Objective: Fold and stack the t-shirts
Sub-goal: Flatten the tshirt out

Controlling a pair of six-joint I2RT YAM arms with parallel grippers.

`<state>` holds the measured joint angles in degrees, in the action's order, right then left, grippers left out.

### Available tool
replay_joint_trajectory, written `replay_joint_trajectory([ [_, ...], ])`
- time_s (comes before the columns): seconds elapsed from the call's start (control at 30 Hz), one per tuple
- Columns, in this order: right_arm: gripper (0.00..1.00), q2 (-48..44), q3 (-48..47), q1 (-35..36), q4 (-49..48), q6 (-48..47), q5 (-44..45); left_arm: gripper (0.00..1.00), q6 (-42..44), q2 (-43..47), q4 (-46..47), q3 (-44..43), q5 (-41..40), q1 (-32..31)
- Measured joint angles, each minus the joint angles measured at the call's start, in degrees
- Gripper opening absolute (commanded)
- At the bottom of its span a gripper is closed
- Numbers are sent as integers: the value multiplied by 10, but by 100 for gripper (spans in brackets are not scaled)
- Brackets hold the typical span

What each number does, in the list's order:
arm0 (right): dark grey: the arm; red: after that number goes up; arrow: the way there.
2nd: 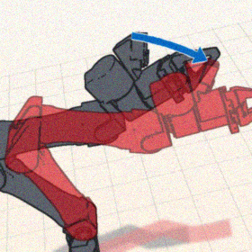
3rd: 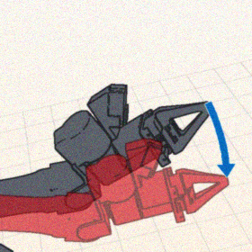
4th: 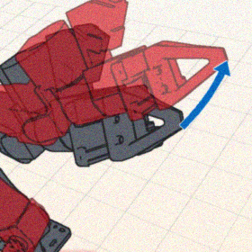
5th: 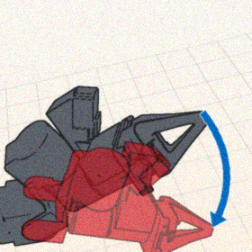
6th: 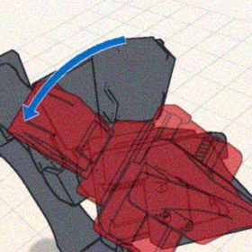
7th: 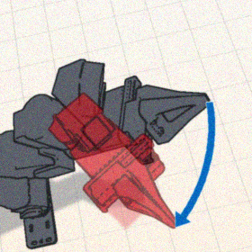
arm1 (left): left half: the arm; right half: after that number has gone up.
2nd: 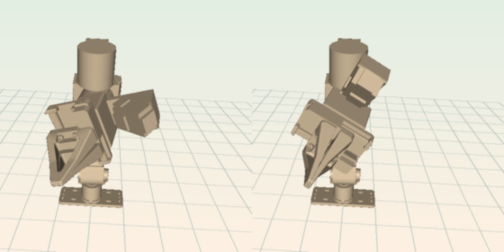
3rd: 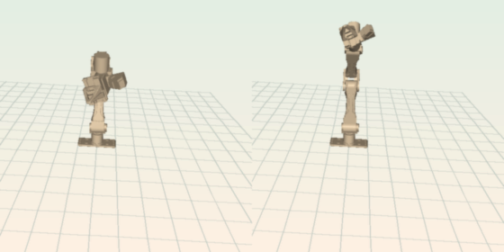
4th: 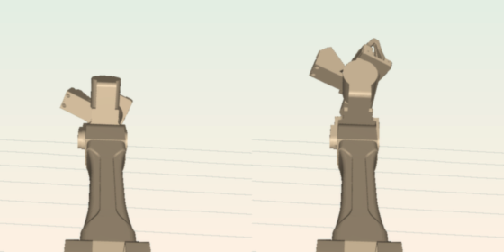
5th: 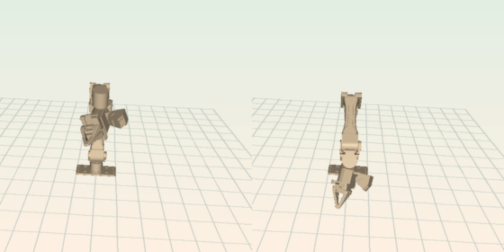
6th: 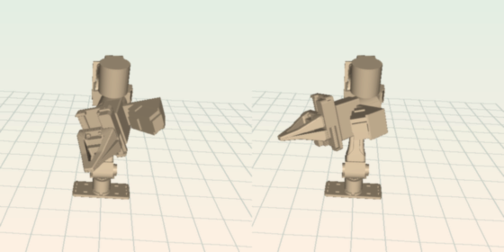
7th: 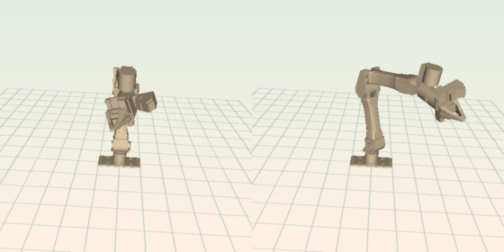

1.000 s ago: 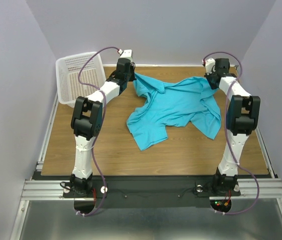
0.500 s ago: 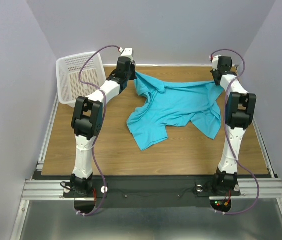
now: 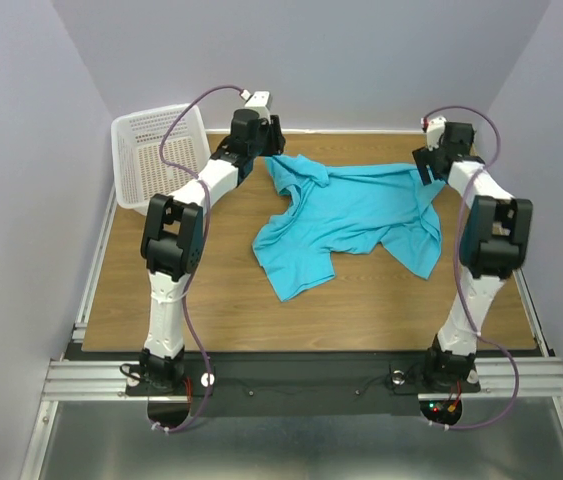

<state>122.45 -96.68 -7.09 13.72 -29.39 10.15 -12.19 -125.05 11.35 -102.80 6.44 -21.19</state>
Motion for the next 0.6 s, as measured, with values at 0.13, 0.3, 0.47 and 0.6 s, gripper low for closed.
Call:
replay_joint_trajectory([
  [0.13, 89, -195, 160, 0, 34, -43, -137, 65, -3, 27, -2, -1, 35, 0],
  [0.3, 88, -338, 265, 0, 89, -85, -261, 65, -5, 114, -12, 31, 42, 0],
  [0.47, 84, -392, 385, 0, 179, -146, -327, 65, -26, 315, -9, 238, 45, -3],
  [0.6, 82, -414, 453, 0, 239, -180, -336, 65, -63, 450, -11, 428, 40, -17],
])
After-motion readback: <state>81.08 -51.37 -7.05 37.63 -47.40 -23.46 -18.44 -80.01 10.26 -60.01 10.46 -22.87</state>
